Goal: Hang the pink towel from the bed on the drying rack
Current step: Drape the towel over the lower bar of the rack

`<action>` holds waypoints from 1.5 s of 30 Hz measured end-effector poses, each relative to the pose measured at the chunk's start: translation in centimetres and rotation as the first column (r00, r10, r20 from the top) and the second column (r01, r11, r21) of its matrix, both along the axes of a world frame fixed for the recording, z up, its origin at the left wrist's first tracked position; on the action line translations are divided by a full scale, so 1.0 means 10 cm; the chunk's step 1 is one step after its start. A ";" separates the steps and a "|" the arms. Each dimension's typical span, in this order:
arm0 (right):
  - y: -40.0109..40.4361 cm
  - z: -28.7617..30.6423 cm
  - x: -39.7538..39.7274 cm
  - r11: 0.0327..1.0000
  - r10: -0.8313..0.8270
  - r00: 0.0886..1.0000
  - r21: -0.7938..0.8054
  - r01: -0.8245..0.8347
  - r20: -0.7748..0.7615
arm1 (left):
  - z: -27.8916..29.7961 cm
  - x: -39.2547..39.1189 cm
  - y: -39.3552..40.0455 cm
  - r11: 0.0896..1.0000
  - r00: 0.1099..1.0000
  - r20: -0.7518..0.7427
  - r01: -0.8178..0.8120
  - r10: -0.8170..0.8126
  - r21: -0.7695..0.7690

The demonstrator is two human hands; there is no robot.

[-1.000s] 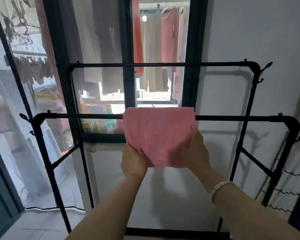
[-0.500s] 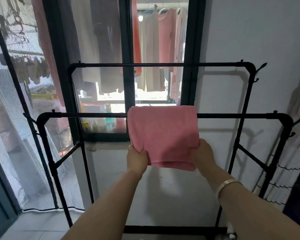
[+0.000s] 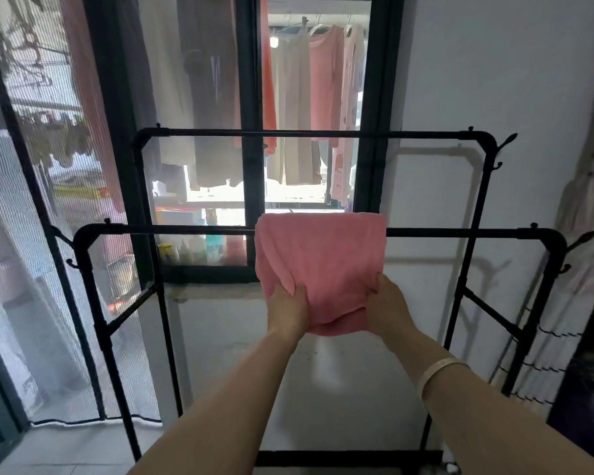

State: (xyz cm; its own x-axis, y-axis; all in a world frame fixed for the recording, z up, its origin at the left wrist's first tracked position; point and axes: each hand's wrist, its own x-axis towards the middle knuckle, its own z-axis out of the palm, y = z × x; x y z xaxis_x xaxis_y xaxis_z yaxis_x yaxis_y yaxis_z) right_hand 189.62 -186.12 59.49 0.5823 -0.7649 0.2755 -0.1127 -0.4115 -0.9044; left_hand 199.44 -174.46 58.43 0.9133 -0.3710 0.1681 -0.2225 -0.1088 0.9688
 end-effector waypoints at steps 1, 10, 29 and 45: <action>0.04 0.00 0.01 1.000 0.016 0.999 -0.009 -0.016 0.029 | 0.00 -0.02 -0.01 1.000 1.000 -0.006 0.004 -0.005 -0.012; 0.58 0.01 0.23 0.925 0.313 0.912 0.133 -0.356 0.266 | 0.22 -0.38 -0.06 0.807 0.829 -0.320 0.239 -0.459 -0.540; 0.43 -0.04 0.21 0.975 0.218 0.928 -0.030 -0.219 0.303 | 0.31 0.84 0.10 0.868 0.602 0.796 -0.364 -0.059 0.339; 0.29 -0.01 0.18 0.795 0.099 0.969 -0.604 0.060 0.227 | 0.37 1.28 0.04 0.882 0.442 0.895 -0.394 -0.064 0.258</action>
State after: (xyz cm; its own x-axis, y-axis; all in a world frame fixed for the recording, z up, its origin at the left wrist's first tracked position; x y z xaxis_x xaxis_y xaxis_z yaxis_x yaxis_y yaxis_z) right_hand 191.44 -183.24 59.36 0.4521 -0.3857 0.8043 0.0831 -0.8796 -0.4685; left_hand 212.27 -174.01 62.15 0.4145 -0.4644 0.7826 -0.8360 -0.5341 0.1259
